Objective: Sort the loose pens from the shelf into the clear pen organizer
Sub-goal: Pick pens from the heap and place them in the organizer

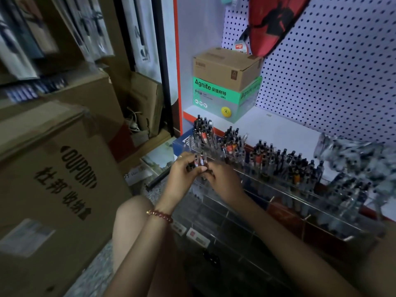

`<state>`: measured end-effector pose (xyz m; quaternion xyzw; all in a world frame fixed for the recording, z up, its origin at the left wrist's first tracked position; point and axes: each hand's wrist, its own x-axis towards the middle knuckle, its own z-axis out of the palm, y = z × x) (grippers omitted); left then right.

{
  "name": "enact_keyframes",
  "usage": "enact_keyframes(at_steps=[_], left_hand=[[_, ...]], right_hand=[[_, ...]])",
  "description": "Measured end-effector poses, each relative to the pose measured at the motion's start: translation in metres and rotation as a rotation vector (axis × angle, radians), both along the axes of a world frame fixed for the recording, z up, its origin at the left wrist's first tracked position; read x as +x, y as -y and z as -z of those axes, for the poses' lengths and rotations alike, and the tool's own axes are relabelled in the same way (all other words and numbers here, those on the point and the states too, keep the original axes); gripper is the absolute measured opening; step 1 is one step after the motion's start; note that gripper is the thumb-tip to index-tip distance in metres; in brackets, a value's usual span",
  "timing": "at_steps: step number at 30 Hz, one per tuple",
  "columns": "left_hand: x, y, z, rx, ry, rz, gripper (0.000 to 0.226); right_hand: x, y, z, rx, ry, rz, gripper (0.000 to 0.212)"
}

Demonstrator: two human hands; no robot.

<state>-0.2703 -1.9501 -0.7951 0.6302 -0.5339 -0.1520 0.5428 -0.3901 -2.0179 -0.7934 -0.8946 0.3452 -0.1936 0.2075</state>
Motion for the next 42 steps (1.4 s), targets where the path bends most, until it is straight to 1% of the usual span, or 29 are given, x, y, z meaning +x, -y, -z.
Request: enact_keyframes(at_steps=[2,4,5,6,9,10,14,17,20,21,24,25,27,31,34,36,38,39,42], left_hand=[[-0.002,0.002,0.005,0.010,0.025,-0.012,0.017],[-0.002,0.003,0.010,0.028,0.077,-0.034,0.009],[-0.001,0.004,0.011,0.039,0.108,-0.054,0.010],[-0.001,0.003,0.012,0.056,0.134,-0.081,0.016],[-0.001,-0.002,0.010,0.107,0.177,-0.183,0.049],[0.000,-0.004,0.009,0.102,0.188,-0.202,0.052],[0.001,-0.009,0.012,0.076,0.224,-0.216,0.047],[-0.002,-0.008,0.015,0.100,0.255,-0.275,0.052],[-0.005,-0.007,0.016,0.133,0.308,-0.269,0.069],[-0.005,-0.007,0.016,0.141,0.352,-0.254,0.068],[-0.004,-0.008,0.016,0.130,0.467,-0.263,0.038],[-0.004,-0.008,0.017,0.125,0.501,-0.281,0.034],[-0.003,-0.008,0.020,0.114,0.536,-0.312,0.035],[0.000,-0.005,0.023,0.138,0.510,-0.320,0.042],[-0.001,-0.004,0.024,0.157,0.485,-0.256,0.053],[-0.003,-0.006,0.026,0.134,0.430,-0.249,0.059],[-0.003,-0.010,0.028,0.069,0.347,-0.269,0.056],[-0.003,-0.011,0.029,0.034,0.313,-0.272,0.052],[-0.003,-0.012,0.026,0.009,0.253,-0.250,0.047]], right_hand=[[-0.001,0.001,0.003,-0.001,-0.031,-0.002,0.016],[-0.001,0.002,0.005,0.013,-0.067,-0.002,0.019],[-0.001,0.003,0.006,0.012,-0.088,-0.001,0.020],[-0.001,0.003,0.007,0.007,-0.118,-0.001,0.021],[0.001,0.004,0.010,0.003,-0.209,-0.003,0.022],[0.001,0.004,0.010,0.007,-0.236,-0.006,0.022],[-0.001,0.003,0.012,-0.013,-0.325,-0.005,0.029],[-0.002,0.000,0.012,-0.053,-0.290,0.029,0.030],[-0.002,-0.001,0.010,-0.107,-0.179,0.063,0.028],[-0.001,-0.001,0.010,-0.114,-0.142,0.074,0.026],[0.001,0.000,0.009,-0.113,-0.107,0.098,0.023],[0.002,0.001,0.010,-0.115,-0.109,0.103,0.023],[0.004,0.001,0.009,-0.129,-0.126,0.110,0.023],[0.010,0.003,0.004,-0.149,-0.175,0.123,0.023],[0.012,0.002,0.002,-0.168,-0.184,0.099,0.022],[0.013,0.000,0.004,-0.152,-0.140,0.057,0.035],[0.015,0.000,0.006,-0.118,-0.083,0.020,0.046],[0.016,0.001,0.007,-0.096,-0.059,0.017,0.048],[0.021,0.005,0.010,-0.039,-0.010,0.043,0.041]])
